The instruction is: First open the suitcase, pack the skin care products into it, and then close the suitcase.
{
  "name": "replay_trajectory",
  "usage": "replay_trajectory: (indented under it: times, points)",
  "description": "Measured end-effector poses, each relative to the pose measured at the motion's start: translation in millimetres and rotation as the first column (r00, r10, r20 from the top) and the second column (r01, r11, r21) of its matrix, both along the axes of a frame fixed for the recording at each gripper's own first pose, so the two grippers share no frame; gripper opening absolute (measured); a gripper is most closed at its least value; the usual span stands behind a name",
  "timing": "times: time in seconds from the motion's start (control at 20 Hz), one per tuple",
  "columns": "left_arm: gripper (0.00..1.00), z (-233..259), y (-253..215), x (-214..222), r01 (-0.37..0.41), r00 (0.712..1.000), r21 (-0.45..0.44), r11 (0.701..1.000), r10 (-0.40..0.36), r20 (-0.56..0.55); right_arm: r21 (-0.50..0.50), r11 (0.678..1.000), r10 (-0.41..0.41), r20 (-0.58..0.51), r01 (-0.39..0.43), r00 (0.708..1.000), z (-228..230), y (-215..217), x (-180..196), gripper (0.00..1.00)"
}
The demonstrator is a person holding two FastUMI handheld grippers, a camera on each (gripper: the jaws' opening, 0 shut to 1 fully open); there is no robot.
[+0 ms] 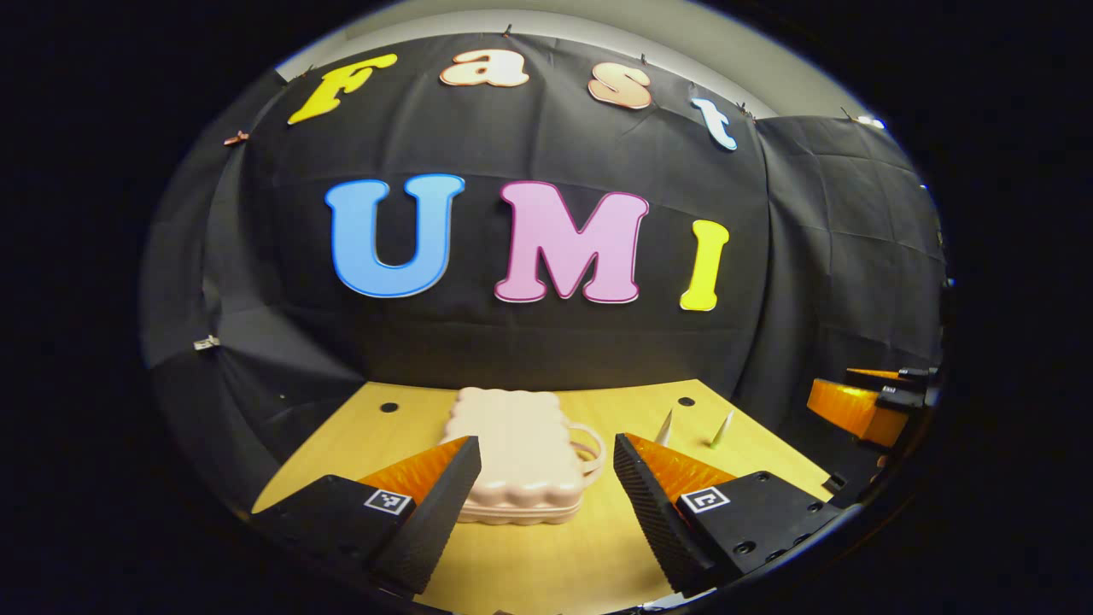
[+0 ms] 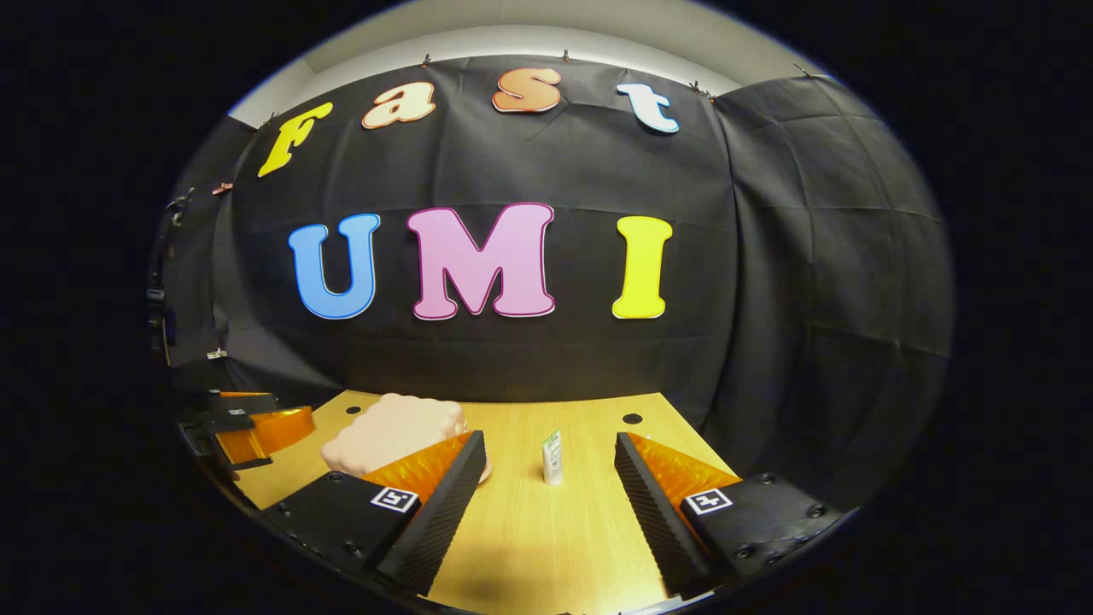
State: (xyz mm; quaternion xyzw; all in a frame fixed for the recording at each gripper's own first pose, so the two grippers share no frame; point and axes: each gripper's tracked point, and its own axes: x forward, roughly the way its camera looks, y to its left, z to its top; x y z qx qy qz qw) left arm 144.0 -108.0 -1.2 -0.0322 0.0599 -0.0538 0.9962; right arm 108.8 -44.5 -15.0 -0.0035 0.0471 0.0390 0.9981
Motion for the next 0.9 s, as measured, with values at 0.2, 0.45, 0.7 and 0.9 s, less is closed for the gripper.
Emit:
replay_trajectory:
  times: [0.2,0.45,0.7,0.9]
  points:
    - [0.99,-30,-49,82,0.011,0.996,-0.012,1.000,-0.012,-0.092,0.001,0.999,0.035,-0.017,-0.035,0.999,-11,-26,43,0.96]
    - [0.94,-92,-102,182,0.015,0.968,-0.017,1.000,-0.019,-0.249,0.034,0.997,0.070,-0.113,-0.067,0.991,-53,-54,78,0.97]
    - [0.88,-166,-126,245,0.007,0.918,0.034,0.999,0.007,-0.396,0.018,0.997,0.075,-0.178,-0.073,0.981,-89,-81,104,0.97]
    - [0.78,-213,-120,268,-0.031,0.862,0.087,0.996,0.070,-0.502,0.054,0.998,0.038,-0.231,-0.026,0.972,-112,-98,119,0.97]
